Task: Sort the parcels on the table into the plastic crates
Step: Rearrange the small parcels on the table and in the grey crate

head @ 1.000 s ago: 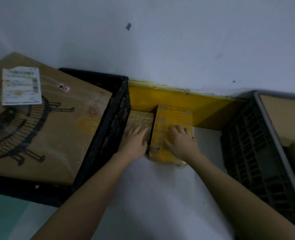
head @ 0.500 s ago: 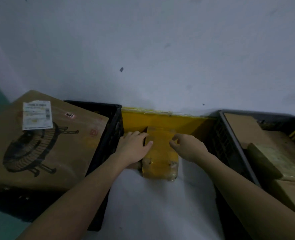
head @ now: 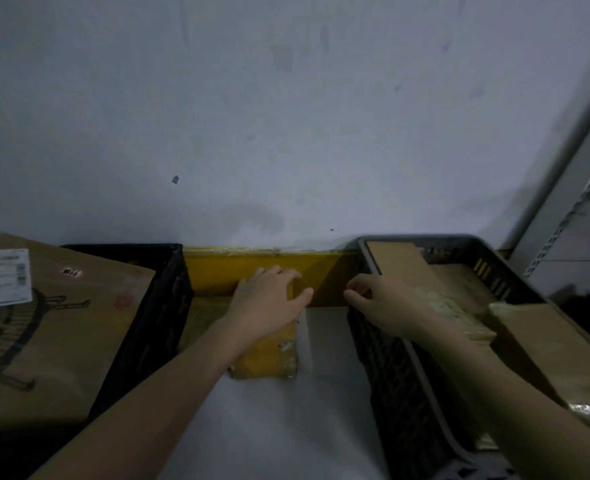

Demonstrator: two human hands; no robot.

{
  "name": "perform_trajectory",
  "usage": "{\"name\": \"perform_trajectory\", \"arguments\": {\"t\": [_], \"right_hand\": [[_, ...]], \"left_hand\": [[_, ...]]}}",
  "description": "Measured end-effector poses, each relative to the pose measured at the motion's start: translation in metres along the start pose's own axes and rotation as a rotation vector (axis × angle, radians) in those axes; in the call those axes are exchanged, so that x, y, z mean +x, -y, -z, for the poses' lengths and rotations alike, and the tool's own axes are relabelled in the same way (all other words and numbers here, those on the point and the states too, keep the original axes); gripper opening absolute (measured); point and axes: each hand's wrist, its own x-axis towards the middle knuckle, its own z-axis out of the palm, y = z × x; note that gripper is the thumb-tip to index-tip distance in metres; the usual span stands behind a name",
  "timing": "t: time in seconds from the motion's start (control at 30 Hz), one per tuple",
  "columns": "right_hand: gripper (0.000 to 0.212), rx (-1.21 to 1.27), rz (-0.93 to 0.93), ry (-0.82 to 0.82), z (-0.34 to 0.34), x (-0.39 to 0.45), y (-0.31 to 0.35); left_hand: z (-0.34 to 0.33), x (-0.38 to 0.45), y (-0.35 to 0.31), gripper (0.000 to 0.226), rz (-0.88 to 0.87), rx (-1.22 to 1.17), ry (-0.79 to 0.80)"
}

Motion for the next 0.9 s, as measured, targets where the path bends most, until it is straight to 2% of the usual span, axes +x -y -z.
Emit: {"name": "perform_trajectory", "arguments": {"t": [0.2,0.37,0.57,0.7,0.9], "right_hand": [[0.053,0.09,-0.032,-0.035,0.016,-0.037,-0.064],[0.048,0.075,-0.076,-0.173,0.033,-0.065,-0.127],[0.052,0.046,-0.198,-0.246,0.048,-0.092,-0.19],[0.051,0.083,-0.214,-0.263,0.052,-0.111,-0.217],[0.047,0.083,-0.092,-0.254,0.042,-0.125,-0.225]], "left_hand": [[-0.023,0.001,-0.075,0.048,-0.051,-0.116,-0.005],[-0.047,0.005,-0.145,0.048,-0.094,-0.206,0.021],[-0.08,0.004,-0.212,0.056,-0.065,-0.232,-0.015],[-0.099,0.005,-0.24,0.063,0.007,-0.294,-0.026],[-0.122,0.009,-0.263,0.081,0.217,-0.353,-0.022]]}}
